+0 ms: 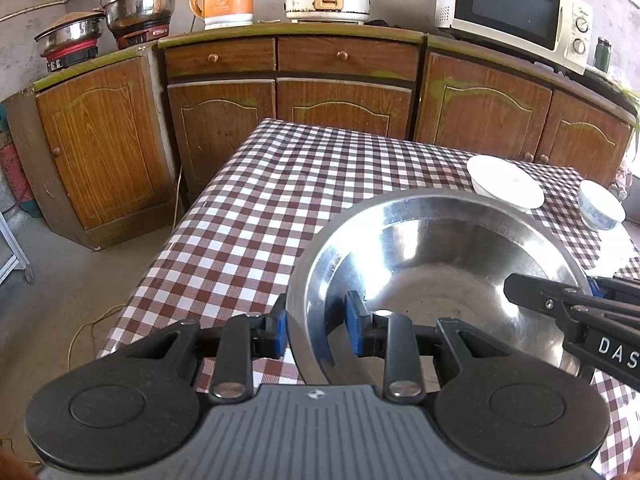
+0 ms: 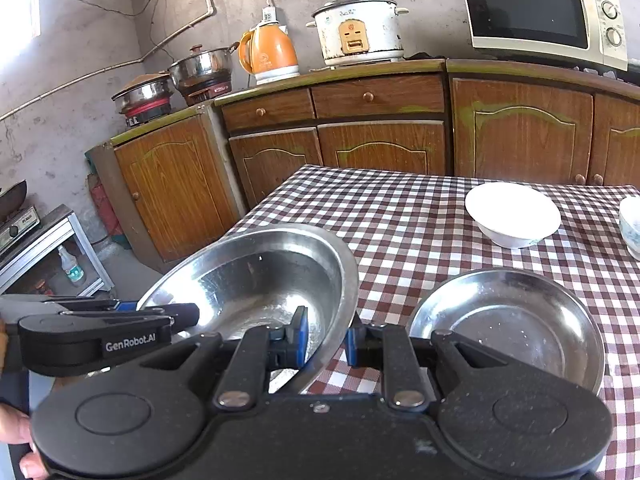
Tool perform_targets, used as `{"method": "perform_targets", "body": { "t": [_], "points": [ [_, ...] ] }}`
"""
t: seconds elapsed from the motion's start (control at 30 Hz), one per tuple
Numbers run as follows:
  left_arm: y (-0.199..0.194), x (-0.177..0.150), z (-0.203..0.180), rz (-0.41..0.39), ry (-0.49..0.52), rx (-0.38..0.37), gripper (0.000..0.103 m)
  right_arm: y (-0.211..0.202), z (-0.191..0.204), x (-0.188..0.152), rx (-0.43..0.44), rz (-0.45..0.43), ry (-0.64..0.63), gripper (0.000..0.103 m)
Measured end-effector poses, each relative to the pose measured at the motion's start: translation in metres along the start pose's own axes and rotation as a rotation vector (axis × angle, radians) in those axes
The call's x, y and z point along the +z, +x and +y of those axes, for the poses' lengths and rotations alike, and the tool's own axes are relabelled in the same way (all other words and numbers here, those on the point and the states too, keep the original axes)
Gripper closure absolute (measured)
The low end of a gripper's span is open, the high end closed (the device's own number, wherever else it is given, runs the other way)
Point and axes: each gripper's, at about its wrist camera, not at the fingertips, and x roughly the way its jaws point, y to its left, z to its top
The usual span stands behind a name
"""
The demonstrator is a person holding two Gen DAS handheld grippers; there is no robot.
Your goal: Organize plates and bowls
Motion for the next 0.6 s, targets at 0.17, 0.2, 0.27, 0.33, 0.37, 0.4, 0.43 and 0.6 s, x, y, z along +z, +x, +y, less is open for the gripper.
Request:
{"method": "perform_targets", "body": {
  "t": [0.17,0.2,0.27,0.33,0.37,0.4,0.43,0.6],
  "points": [
    [-0.001,-0.005,-0.001,0.009,-0.019,-0.008,0.072,-0.005,-0.002,-0.004,0.002,0.002,0.003,0.079],
    [-0.001,-0.006,-0.001,0.013,-0.027,-0.014,0.072,-0.006,-0.002,-0.005,0.002,0.003,0.005,0.079],
    [0.0,-0.008,-0.001,0.02,-0.034,-0.02,0.072,-0.007,-0.003,-0.006,0.001,0.002,0.005,0.079],
    [0.0,-0.011,-0.002,0.025,-0.033,-0.024,0.072,-0.009,-0.005,-0.008,0.004,0.004,0.013,0.079],
    [0.0,-0.012,-0.003,0.027,-0.032,-0.026,0.072,-0.009,-0.005,-0.009,0.004,0.005,0.015,0.079],
    [0.0,-0.012,-0.003,0.027,-0.031,-0.027,0.072,-0.01,-0.005,-0.01,0.003,0.004,0.015,0.079],
    [-0.001,-0.013,-0.004,0.027,-0.03,-0.026,0.072,-0.011,-0.005,-0.01,0.003,0.005,0.016,0.079],
    [-0.003,-0.015,-0.004,0.027,-0.031,-0.027,0.072,-0.012,-0.006,-0.012,0.003,0.005,0.017,0.079]
  ]
}}
